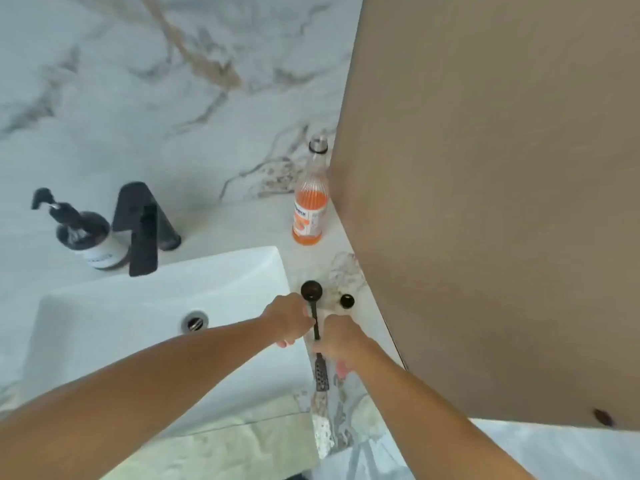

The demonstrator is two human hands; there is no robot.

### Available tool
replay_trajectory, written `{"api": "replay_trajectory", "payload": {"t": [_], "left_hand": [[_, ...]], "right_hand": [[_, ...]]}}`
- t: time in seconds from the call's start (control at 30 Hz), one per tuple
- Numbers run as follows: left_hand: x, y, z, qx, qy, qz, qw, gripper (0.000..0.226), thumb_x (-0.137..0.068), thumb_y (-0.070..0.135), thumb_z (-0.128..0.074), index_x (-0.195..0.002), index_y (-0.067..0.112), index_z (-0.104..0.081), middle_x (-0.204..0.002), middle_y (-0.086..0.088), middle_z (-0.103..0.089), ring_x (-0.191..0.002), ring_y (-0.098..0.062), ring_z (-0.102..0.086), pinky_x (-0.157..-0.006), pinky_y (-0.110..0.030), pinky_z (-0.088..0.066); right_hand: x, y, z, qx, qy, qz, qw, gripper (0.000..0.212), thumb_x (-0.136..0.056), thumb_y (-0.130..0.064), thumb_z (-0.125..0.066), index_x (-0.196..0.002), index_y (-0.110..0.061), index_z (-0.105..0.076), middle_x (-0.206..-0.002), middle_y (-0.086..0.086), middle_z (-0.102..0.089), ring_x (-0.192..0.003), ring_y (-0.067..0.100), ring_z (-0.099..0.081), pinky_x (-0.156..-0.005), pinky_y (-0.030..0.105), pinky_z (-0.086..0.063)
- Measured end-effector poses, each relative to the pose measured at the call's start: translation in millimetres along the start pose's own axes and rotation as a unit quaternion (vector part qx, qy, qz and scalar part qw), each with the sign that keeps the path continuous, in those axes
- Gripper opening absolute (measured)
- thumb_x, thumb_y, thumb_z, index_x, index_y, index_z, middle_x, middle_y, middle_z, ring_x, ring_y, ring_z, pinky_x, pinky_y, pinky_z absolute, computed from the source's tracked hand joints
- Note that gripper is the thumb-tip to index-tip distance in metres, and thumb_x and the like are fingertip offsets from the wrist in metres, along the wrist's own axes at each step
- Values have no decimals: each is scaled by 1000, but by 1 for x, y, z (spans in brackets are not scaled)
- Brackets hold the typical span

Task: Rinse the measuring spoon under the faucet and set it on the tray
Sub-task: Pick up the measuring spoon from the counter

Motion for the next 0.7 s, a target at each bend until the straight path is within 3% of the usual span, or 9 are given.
{"api": "replay_trajectory", "payload": {"t": [0.1, 0.2, 0.3, 0.4, 0.5, 0.57, 0.7], "left_hand": [[-25, -7, -9, 114, 6, 32, 993, 28, -93, 27, -59, -104, 3, -68, -96, -20, -77, -83, -34, -76, -78, -44, -63], [-38, -14, -16, 191, 7, 53, 980, 26, -89, 25, -64, -98, 2, -70, -91, -20, -78, -81, -34, -77, -79, -44, -63], [-48, -25, -18, 265, 11, 61, 962, 16, -86, 24, -69, -89, 9, -68, -90, -17, -78, -78, -30, -77, -75, -40, -64], [-47, -39, -15, 358, 9, 58, 932, 17, -86, 24, -73, -92, 9, -66, -88, -15, -74, -73, -27, -73, -76, -38, -63], [-38, -59, -2, 446, -4, 40, 894, 16, -89, 18, -71, -84, 7, -60, -87, -19, -70, -76, -32, -69, -85, -46, -61], [-26, -77, 11, 501, -19, 24, 865, 13, -91, 16, -68, -90, 7, -59, -85, -18, -71, -74, -31, -68, -81, -41, -61], [-3, -126, 41, 534, 8, 12, 846, 18, -93, 25, -66, -98, 8, -68, -81, -9, -69, -73, -24, -65, -78, -34, -58]], "right_hand": [[-15, 8, -17, -3, 33, 16, 999, 30, -97, -39, -48, -81, -13, -48, -89, 8, -66, -86, 33, -70, -66, 33, -54], [-18, 12, -26, -21, 47, 34, 998, 20, -97, -30, -50, -99, -11, -58, -108, 13, -69, -96, 32, -68, -71, 32, -49], [-19, 9, -28, -53, 51, 43, 996, 25, -97, -24, -51, -113, -6, -58, -109, 14, -67, -95, 34, -69, -79, 38, -59], [-14, -4, -29, -51, 59, 51, 996, 27, -98, -23, -52, -118, -5, -55, -111, 15, -66, -98, 33, -68, -83, 38, -58], [-8, -28, -33, -51, 56, 86, 993, 21, -98, -21, -52, -111, -5, -54, -112, 17, -66, -97, 30, -64, -80, 34, -51], [-4, -50, -39, -61, 57, 102, 991, 12, -96, -20, -53, -103, -10, -53, -109, 17, -66, -87, 26, -59, -75, 31, -47], [4, -103, -61, -78, 24, 140, 987, 11, -94, -19, -54, -90, -13, -46, -93, 12, -60, -88, 34, -65, -77, 42, -56]]}}
Point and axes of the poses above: each hand's wrist, its own x-axis away from the middle knuckle, its own z-axis out of the back of the hand, y = z × x, the point moved 4 cm from there along -x, towards the middle knuckle
